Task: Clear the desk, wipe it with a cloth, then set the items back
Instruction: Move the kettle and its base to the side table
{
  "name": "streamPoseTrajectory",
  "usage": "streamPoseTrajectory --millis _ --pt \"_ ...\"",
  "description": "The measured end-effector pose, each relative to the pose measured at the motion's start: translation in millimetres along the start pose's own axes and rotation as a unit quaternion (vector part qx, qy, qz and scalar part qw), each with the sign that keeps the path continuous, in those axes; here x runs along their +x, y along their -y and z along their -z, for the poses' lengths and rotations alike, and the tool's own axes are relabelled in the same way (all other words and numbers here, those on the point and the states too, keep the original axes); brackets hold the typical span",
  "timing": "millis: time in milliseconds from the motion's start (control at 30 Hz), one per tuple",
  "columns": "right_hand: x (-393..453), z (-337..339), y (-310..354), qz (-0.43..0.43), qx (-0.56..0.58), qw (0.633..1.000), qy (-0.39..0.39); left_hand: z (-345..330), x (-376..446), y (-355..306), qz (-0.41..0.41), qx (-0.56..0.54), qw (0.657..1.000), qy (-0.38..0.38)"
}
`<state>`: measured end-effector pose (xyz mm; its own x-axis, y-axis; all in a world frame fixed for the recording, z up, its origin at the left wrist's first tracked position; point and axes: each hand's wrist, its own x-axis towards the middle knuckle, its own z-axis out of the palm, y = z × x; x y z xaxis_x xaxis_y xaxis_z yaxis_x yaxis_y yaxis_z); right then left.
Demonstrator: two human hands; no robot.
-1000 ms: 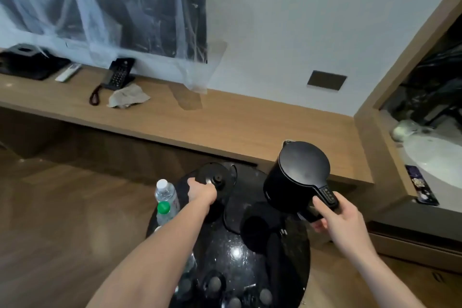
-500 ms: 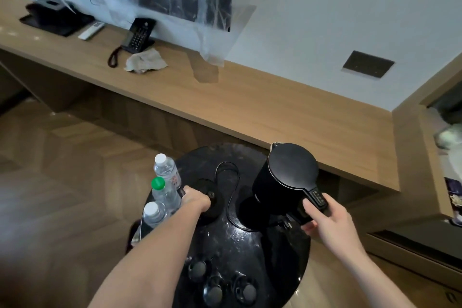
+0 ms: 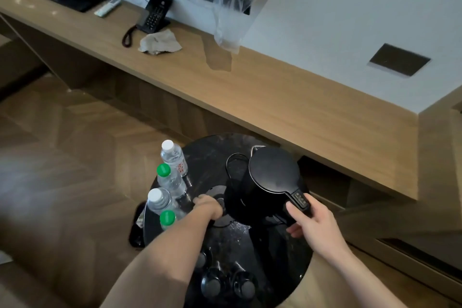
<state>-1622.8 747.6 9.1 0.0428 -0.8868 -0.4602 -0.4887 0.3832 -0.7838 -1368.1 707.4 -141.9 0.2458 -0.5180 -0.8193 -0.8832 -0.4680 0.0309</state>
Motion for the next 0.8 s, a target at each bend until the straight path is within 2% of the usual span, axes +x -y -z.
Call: streamPoseTrajectory --millis 233,333,400,500,600,667,733,800 --pt "3.1 -23.3 1.0 0.013 -0.007 0.999 0.049 5.1 -14.9 15.2 0.013 -0.103 0.995 0.014" --pt "6.3 -33.3 -3.2 0.025 -0.037 0.996 0.075 16.3 -22.4 15.8 0.008 -0.181 0.983 -0.021" --pt "9.9 -40.4 -9.0 0.029 -0.048 0.995 0.088 23.7 -23.6 18.1 0.002 -0.266 0.962 -0.059" --pt "18.2 -49.5 -17.6 0.034 -0.053 0.993 0.099 34.1 -21.9 27.1 0.018 -0.426 0.899 -0.102" --pt "26.5 -57.4 -26.8 0.036 -0.064 0.991 0.11 44.0 -23.6 34.5 0.0 -0.549 0.829 -0.106" --pt "30.4 -62.8 -32.9 0.039 -0.066 0.989 0.122 44.8 -9.4 39.7 -0.02 -0.599 0.794 -0.101" --pt "32.9 -69.0 -38.3 0.042 -0.058 0.988 0.139 50.6 -29.6 39.3 -0.04 -0.603 0.79 -0.102" --pt "32.1 -74.4 -38.6 0.044 -0.059 0.985 0.154 58.4 -65.7 35.6 -0.055 -0.569 0.812 -0.12"
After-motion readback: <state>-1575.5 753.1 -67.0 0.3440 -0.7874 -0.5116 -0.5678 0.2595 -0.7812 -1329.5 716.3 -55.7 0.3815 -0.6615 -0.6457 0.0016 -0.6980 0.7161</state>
